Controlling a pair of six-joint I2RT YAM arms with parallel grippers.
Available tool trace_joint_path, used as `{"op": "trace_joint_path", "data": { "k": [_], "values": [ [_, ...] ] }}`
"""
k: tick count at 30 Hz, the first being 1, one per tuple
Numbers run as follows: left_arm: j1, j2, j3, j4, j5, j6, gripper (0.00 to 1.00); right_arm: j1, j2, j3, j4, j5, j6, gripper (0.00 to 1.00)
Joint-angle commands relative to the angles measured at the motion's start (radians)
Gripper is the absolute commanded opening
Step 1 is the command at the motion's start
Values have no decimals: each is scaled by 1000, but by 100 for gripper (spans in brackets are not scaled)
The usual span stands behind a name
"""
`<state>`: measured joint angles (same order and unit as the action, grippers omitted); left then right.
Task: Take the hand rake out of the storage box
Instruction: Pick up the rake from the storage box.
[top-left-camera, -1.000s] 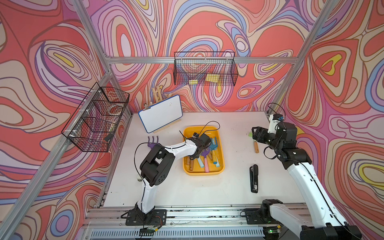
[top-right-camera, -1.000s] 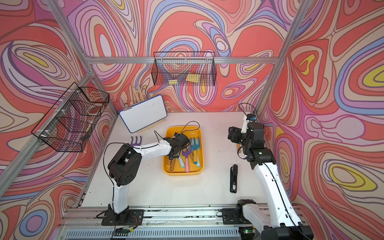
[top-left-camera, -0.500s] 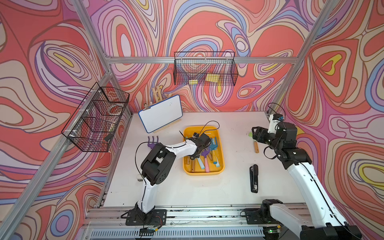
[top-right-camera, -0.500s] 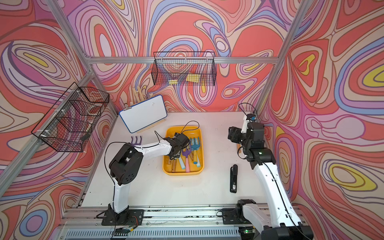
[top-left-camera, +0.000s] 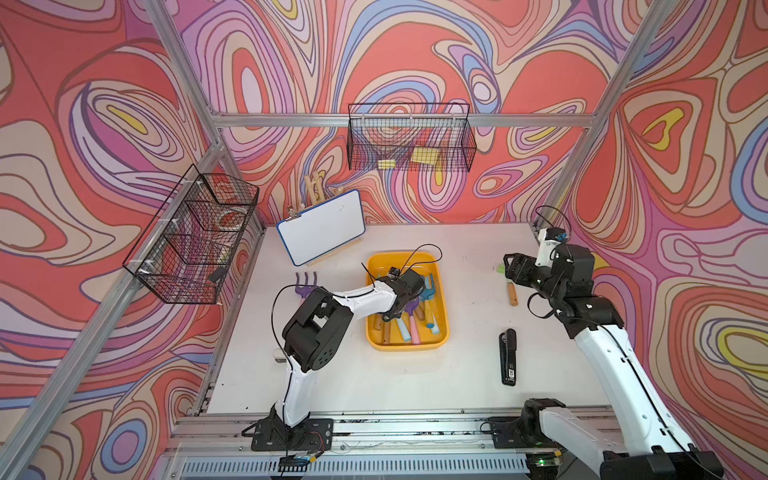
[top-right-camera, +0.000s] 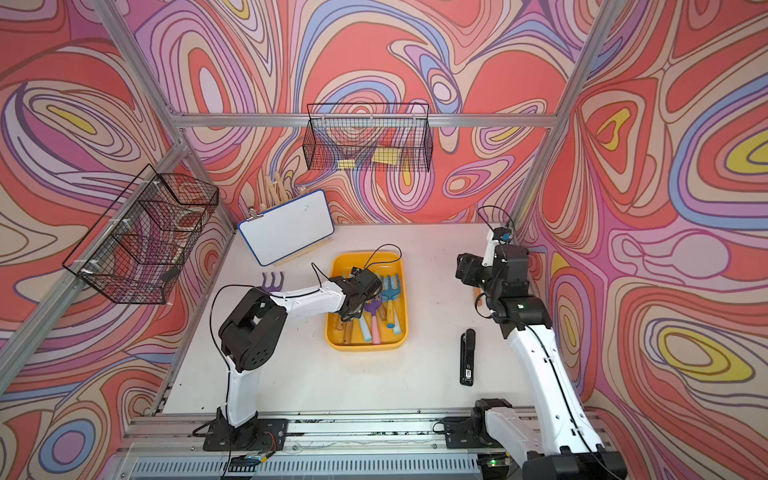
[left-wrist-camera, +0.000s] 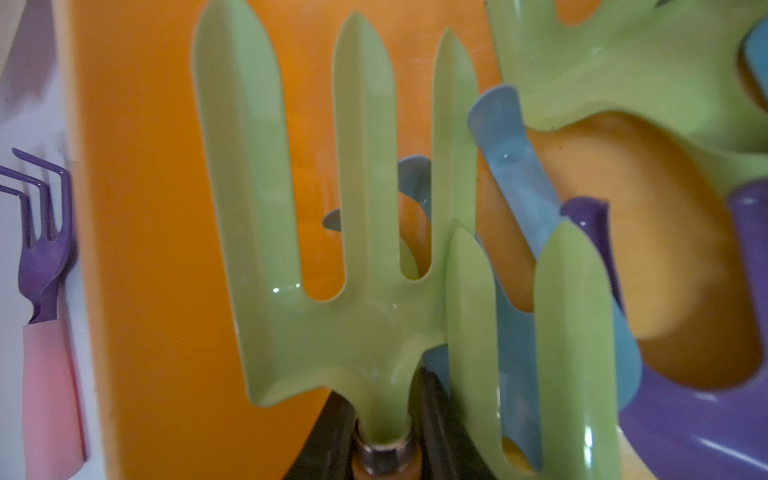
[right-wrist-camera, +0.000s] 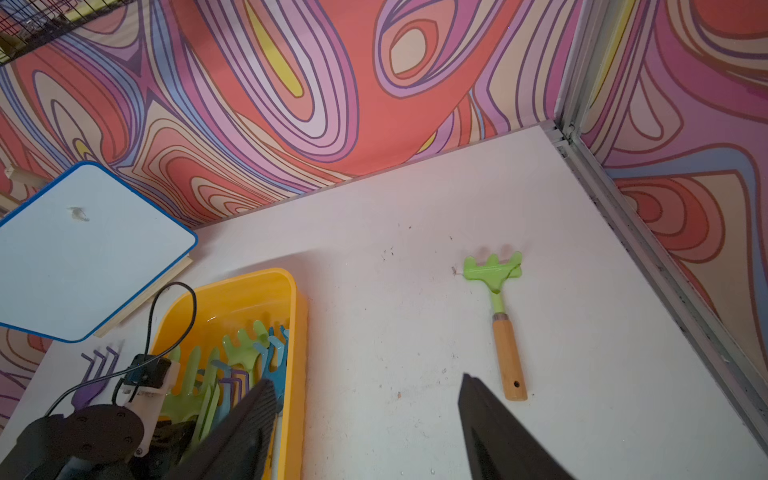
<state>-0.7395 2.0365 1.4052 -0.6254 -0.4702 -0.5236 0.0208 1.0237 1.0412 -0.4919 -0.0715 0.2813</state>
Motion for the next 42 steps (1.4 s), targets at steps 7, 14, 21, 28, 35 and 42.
{"op": "trace_joint_path", "data": {
  "k": [7,14,21,28,35,42],
  "values": [
    [-12,-141,22,-121,9,26,15,2,-12,16,-14,-21,-10,74],
    [-15,-236,32,-131,23,41,13,2,-13,15,-10,-30,-9,75],
    [-14,-308,33,-131,27,62,12,2,-8,15,-11,-33,-10,74],
    [-14,-306,57,-141,6,75,12,1,-8,15,-11,-33,-12,74],
    [-7,-340,45,-137,-8,100,11,2,-4,16,-7,-38,-11,74],
    [81,-405,-20,-126,52,157,12,2,8,22,-6,-77,-24,75]
  ]
}}
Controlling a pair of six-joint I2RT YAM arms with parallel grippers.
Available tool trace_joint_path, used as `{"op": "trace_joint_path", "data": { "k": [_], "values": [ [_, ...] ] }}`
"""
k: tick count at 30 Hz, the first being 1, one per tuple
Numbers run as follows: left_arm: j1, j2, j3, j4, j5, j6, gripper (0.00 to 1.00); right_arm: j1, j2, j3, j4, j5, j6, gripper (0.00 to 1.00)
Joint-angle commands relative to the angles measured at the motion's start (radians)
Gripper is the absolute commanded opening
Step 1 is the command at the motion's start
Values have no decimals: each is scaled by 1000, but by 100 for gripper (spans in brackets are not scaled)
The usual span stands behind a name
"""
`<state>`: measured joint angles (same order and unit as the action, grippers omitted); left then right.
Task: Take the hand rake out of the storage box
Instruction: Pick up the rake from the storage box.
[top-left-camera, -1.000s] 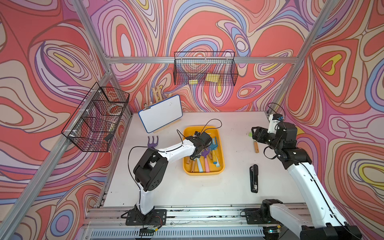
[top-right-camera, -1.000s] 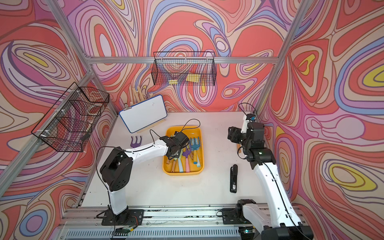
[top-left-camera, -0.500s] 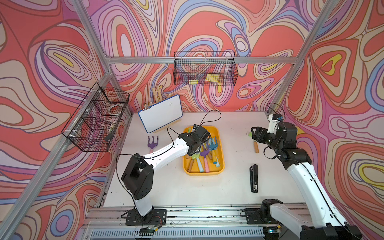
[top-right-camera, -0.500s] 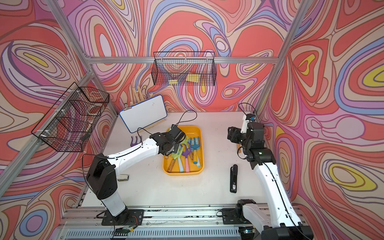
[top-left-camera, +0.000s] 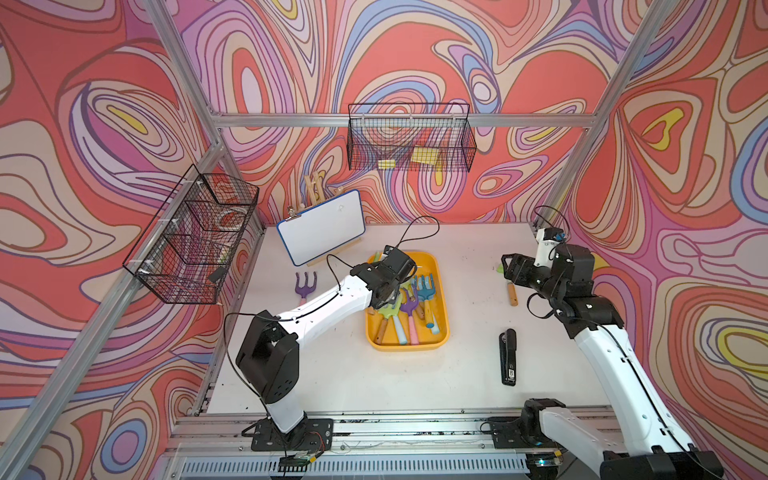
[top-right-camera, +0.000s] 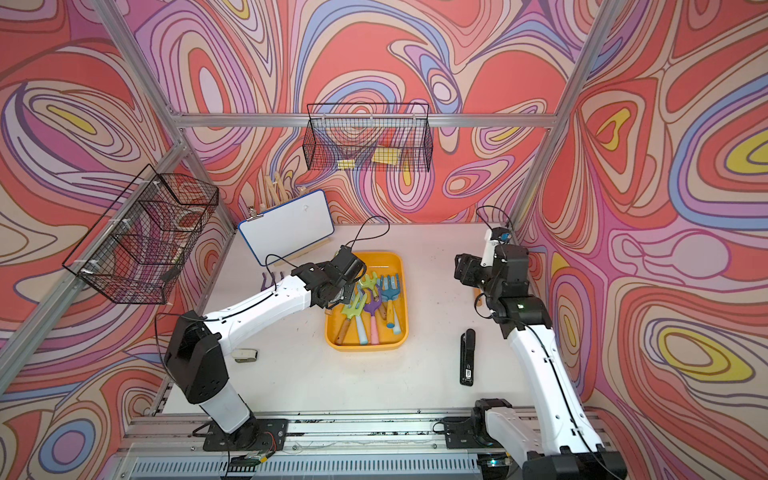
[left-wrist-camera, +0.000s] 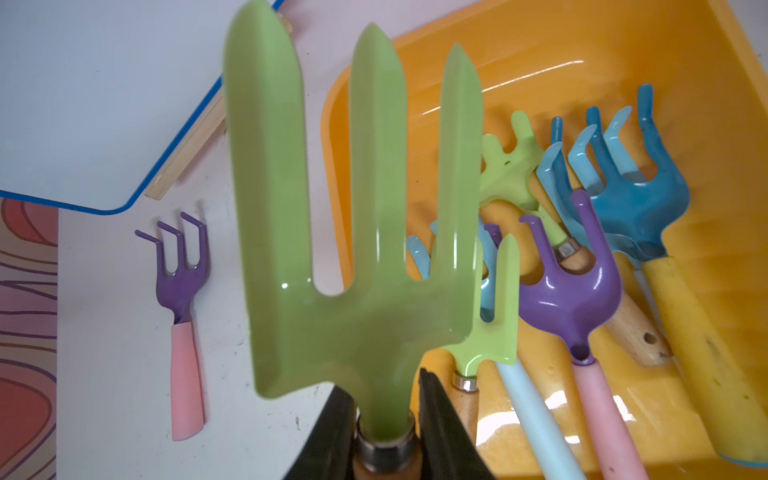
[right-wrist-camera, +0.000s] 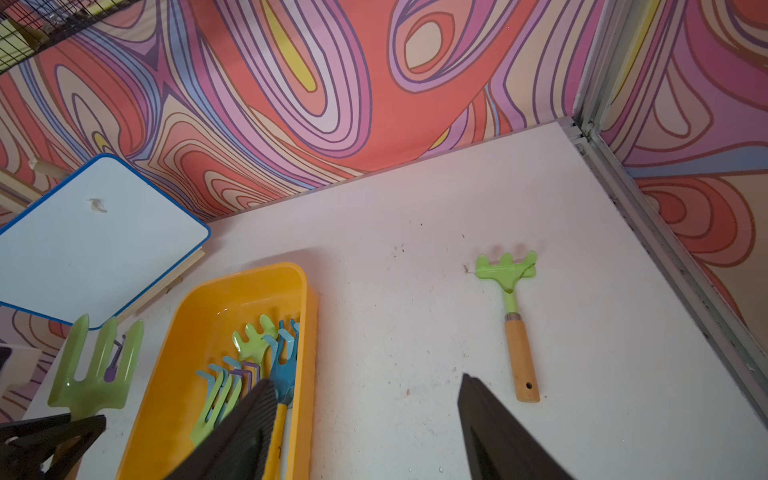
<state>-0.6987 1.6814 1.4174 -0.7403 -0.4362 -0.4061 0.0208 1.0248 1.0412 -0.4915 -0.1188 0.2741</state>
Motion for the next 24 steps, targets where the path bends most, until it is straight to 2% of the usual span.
{"op": "trace_joint_path", "data": {
  "k": [1,9,16,24],
  "values": [
    [54,-62,-47,-4,31,45,11,1,10,22,-5,-39,-19,75],
    [170,-137,-155,24,40,96,10,1,35,28,14,-101,-14,75],
    [331,-200,-276,94,93,136,9,2,66,37,43,-192,14,76],
    [407,-105,-309,146,153,201,9,3,66,28,56,-200,23,78]
  ]
}}
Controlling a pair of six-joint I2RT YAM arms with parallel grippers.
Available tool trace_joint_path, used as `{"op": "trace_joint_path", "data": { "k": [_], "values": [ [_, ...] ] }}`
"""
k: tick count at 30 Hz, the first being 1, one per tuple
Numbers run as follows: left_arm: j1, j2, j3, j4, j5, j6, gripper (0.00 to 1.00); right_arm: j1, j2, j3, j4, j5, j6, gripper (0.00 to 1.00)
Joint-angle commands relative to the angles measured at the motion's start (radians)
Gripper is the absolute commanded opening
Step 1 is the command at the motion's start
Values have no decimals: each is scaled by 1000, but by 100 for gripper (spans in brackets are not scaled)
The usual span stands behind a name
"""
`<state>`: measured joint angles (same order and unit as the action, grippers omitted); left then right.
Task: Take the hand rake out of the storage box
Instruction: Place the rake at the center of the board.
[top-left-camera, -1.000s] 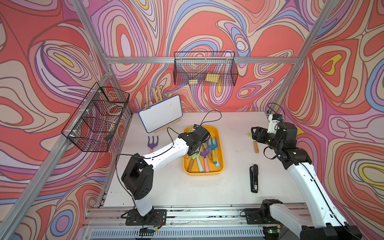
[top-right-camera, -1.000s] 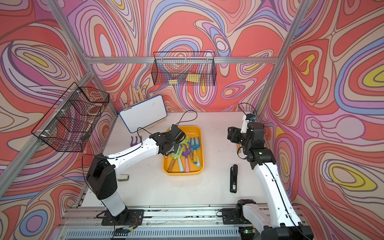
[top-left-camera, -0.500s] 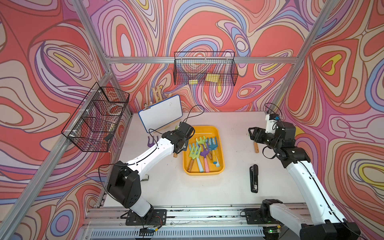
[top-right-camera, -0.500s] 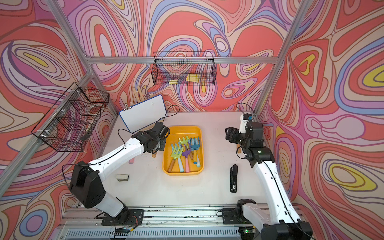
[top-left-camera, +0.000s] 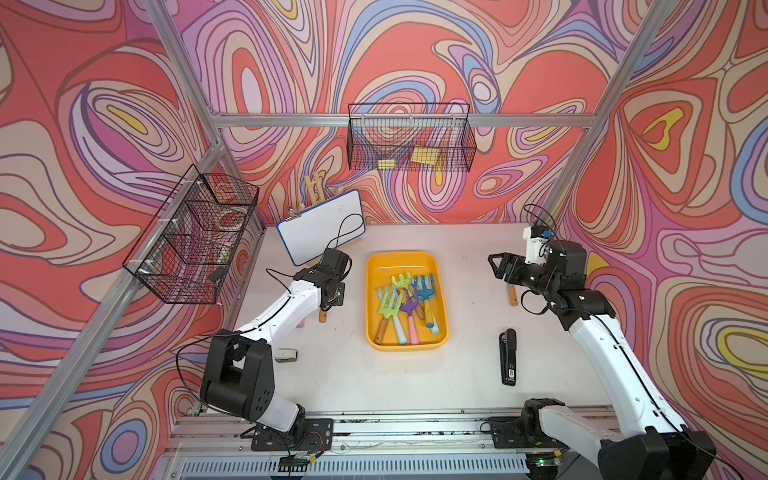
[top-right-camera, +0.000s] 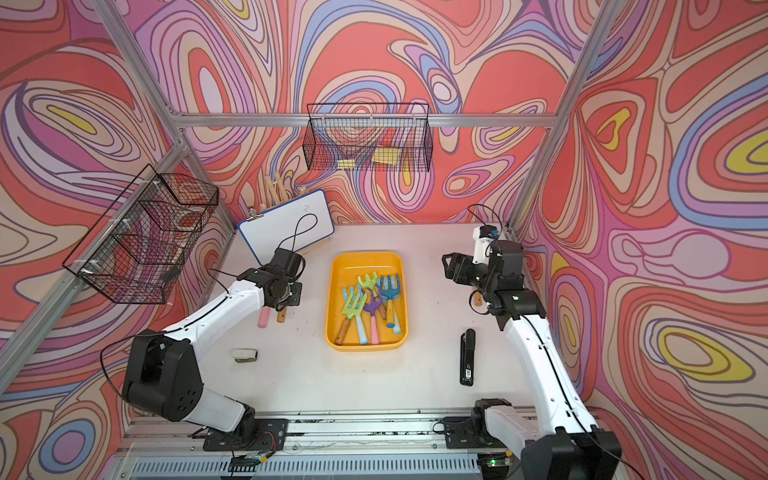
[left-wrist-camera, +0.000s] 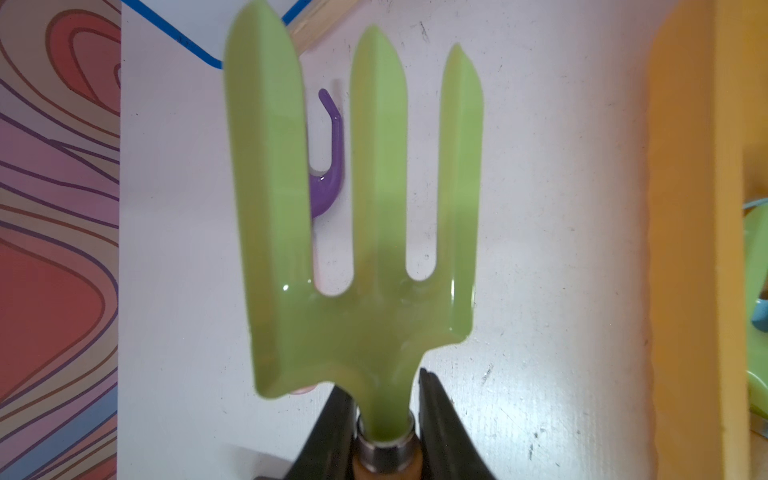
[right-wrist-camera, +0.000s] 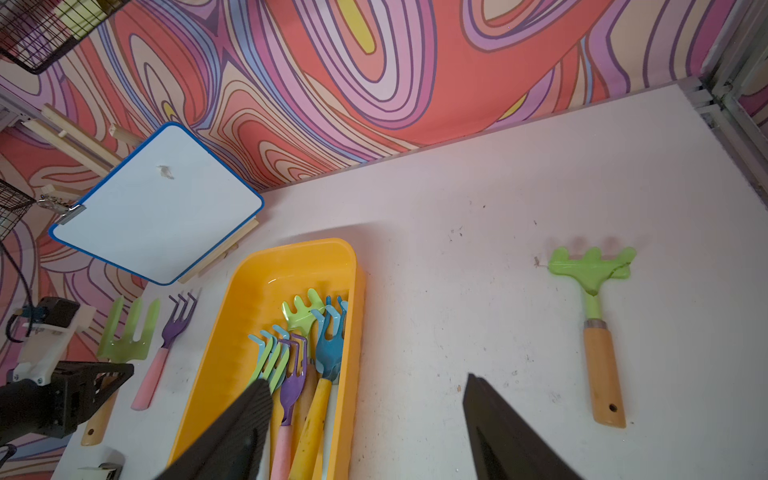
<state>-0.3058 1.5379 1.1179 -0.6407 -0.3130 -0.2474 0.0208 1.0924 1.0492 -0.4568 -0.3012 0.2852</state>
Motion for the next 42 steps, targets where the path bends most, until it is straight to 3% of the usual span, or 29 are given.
{"op": "trace_joint_path", "data": {
  "k": [1,8,19,42],
  "values": [
    [21,52,-12,55,37,51,9,4,-2,20,23,-22,13,78],
    [89,120,-23,117,122,93,9,17,4,14,41,-36,23,78],
    [138,271,41,141,165,121,9,35,12,13,41,-10,23,78],
    [204,355,61,128,207,128,11,53,8,11,31,20,11,78]
  ]
}}
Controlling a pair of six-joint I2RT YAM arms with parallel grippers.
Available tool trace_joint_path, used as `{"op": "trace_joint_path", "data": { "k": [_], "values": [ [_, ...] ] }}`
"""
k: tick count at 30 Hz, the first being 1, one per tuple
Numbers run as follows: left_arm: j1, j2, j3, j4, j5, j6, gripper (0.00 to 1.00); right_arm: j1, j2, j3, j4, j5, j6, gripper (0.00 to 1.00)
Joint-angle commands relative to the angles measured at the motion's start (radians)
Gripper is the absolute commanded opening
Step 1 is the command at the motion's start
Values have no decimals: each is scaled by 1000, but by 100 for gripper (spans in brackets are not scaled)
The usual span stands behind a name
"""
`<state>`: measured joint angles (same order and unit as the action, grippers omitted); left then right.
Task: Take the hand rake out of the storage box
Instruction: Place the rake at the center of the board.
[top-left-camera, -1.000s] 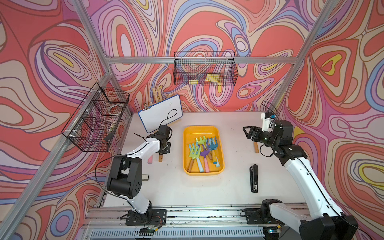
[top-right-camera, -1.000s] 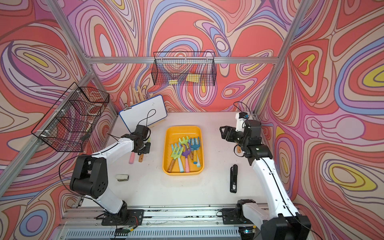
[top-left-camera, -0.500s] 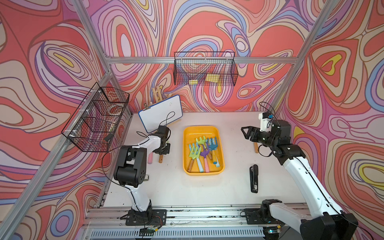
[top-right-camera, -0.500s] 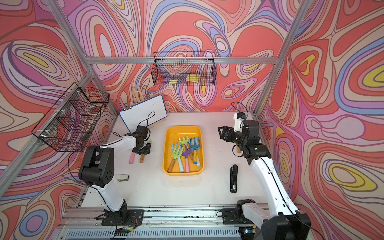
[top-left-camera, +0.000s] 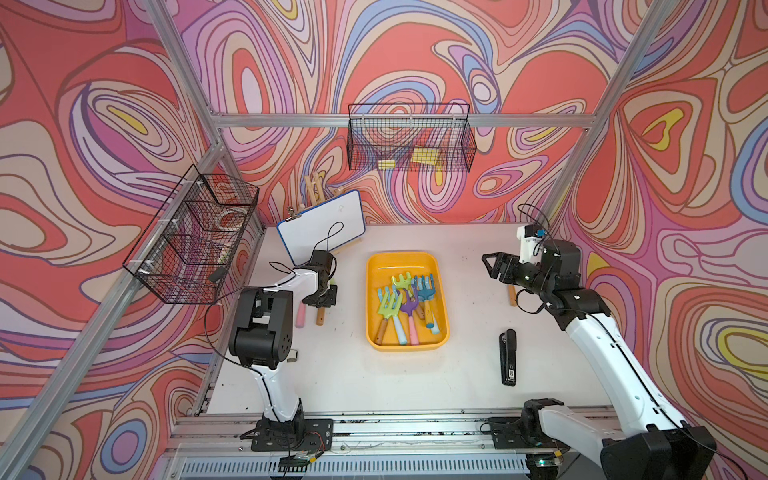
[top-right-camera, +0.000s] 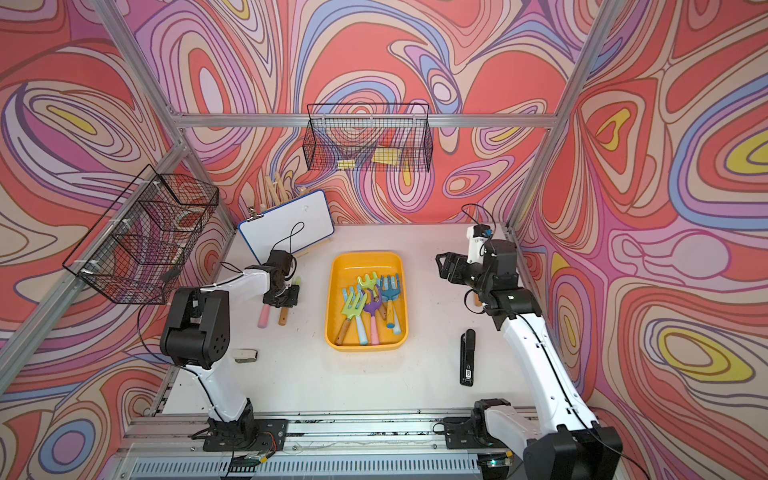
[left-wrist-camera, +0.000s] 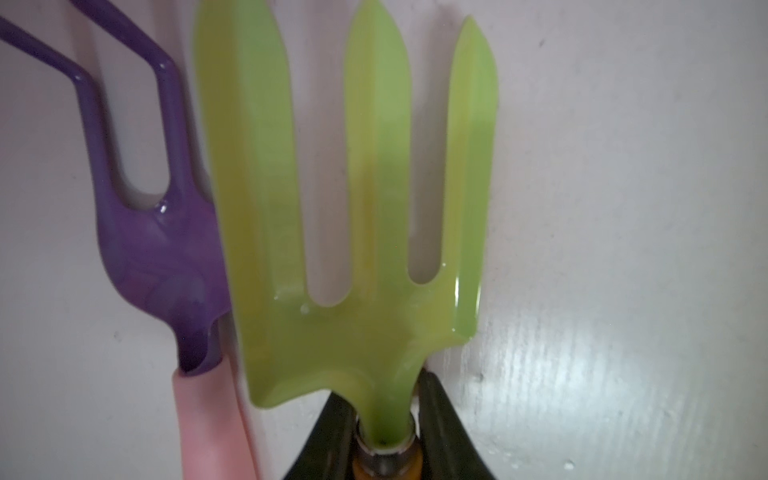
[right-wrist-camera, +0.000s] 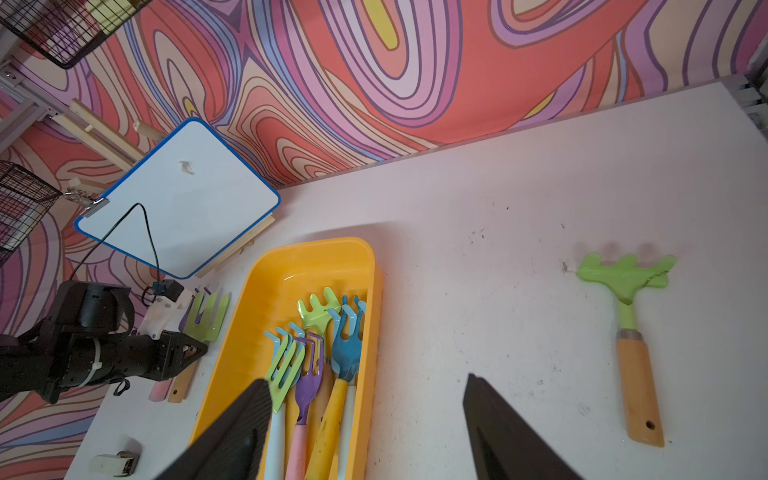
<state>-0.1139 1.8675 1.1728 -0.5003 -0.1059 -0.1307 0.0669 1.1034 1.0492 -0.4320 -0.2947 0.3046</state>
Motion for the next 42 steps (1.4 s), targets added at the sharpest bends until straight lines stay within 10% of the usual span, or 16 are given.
{"op": "trace_joint_path", "data": {
  "k": [1,20,42],
  "values": [
    [13,23,4,-11,-1,11,11,5,-4,11,6,14,-8,78],
    [36,2,-33,-3,-51,6,15,7,-5,9,10,11,-9,78],
    [21,-234,-145,100,-39,-4,57,17,27,14,9,20,-13,80]
  ]
}}
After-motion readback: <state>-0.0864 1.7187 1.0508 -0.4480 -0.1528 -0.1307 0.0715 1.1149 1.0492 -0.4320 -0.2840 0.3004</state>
